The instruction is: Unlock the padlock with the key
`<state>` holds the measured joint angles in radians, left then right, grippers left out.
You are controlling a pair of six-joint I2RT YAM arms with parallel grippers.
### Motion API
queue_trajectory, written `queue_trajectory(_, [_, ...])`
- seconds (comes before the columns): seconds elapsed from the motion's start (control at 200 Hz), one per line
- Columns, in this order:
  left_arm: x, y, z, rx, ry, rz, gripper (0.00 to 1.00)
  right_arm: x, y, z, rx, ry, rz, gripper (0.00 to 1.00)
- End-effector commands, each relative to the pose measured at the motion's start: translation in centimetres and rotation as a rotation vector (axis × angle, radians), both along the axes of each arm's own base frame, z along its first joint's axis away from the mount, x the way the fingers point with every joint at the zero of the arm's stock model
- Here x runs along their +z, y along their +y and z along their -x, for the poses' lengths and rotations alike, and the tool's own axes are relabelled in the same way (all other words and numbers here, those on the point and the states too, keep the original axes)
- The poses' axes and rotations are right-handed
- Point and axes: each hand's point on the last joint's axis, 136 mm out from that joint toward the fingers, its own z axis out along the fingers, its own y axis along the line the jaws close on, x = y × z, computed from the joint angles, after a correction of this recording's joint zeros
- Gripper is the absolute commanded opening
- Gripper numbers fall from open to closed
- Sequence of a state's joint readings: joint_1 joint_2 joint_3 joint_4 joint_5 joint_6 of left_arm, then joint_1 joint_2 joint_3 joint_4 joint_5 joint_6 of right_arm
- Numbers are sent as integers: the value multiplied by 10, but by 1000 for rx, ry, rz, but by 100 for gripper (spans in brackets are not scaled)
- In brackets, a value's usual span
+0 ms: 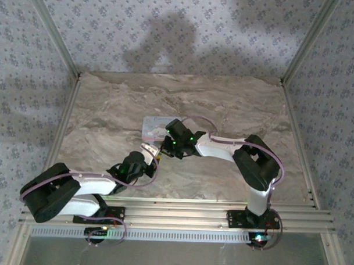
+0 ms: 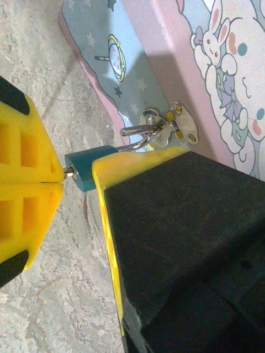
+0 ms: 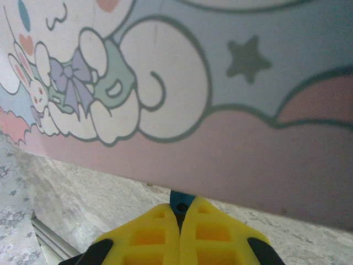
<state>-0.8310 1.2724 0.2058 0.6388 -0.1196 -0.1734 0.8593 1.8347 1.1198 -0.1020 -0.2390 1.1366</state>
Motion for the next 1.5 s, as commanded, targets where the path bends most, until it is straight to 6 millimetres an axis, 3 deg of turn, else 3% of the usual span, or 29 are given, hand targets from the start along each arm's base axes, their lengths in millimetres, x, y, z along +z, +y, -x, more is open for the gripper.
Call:
queue_trajectory(0.0, [25,-6,-6,4,-54,59,0,-8,-15,0,-36,6,29,0])
queue_trajectory(0.135, [30,-6,-5,0,-55,65,9,-6,-22,-2,-52,-13,31,0])
queue_trajectory(0.27, [32,-5,-4,6,-53,73,26,-5,-27,-3,-66,-21,39,0])
queue_trajectory(0.405, [33,1,-3,28,-44,83,33,-7,-37,-3,-85,-24,54,0])
queue_trajectory(0.914, [41,34,1,135,-17,114,38,7,-76,-9,-176,-74,67,0])
queue_trajectory(1.494, [40,16,-8,127,88,128,40,30,-89,-13,-210,-124,40,0])
